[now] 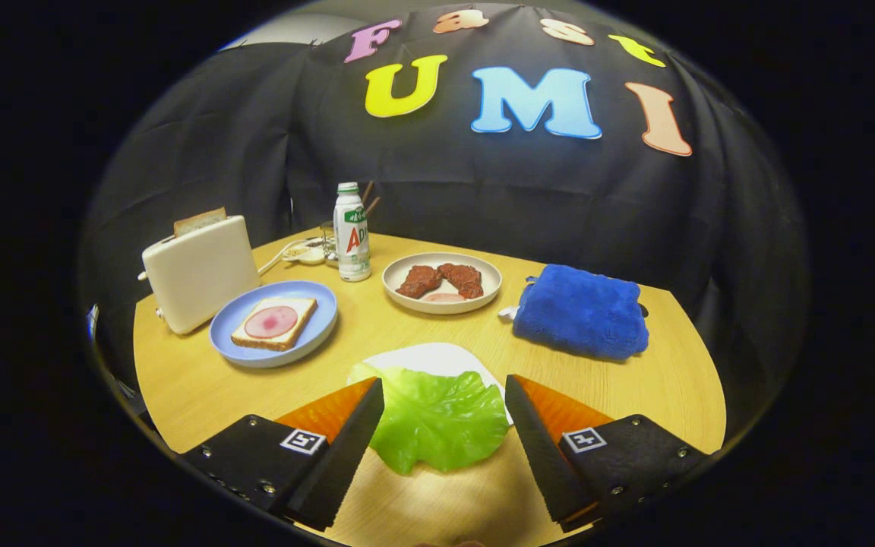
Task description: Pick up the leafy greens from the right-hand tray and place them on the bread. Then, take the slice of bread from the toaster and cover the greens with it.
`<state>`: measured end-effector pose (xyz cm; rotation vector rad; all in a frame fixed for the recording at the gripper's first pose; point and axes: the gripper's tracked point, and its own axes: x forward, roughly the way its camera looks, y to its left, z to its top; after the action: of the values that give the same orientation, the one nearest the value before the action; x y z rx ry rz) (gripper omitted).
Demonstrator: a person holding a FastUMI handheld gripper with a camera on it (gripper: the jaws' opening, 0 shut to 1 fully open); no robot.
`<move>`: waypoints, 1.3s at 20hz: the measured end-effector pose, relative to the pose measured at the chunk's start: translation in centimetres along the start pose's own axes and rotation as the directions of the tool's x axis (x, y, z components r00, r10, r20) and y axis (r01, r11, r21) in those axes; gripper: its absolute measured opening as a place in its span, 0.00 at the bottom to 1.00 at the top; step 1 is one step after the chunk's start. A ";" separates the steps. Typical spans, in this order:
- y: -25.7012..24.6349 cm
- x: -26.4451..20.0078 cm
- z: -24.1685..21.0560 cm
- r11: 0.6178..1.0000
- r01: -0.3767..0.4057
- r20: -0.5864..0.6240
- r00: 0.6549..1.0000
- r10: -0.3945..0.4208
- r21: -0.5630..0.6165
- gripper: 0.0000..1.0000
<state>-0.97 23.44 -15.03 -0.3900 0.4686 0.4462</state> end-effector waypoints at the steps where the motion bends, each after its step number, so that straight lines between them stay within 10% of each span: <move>1: 0.1 0.6 -0.6 1.000 -0.004 -0.031 1.000 0.004 -0.013 0.98; 7: 0.4 3.2 -2.9 0.999 -0.020 -0.151 0.988 0.024 0.028 0.98; 10: 1.1 3.7 -3.3 0.998 -0.048 -0.162 0.985 0.053 0.033 0.83; 13: 0.4 3.6 -3.1 0.997 0.003 -0.149 0.989 0.008 0.078 0.16; 26: 3.2 -0.6 4.1 0.998 0.046 0.055 0.997 -0.048 0.040 0.00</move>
<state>-1.65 27.80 -12.21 -0.3496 0.4119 0.4014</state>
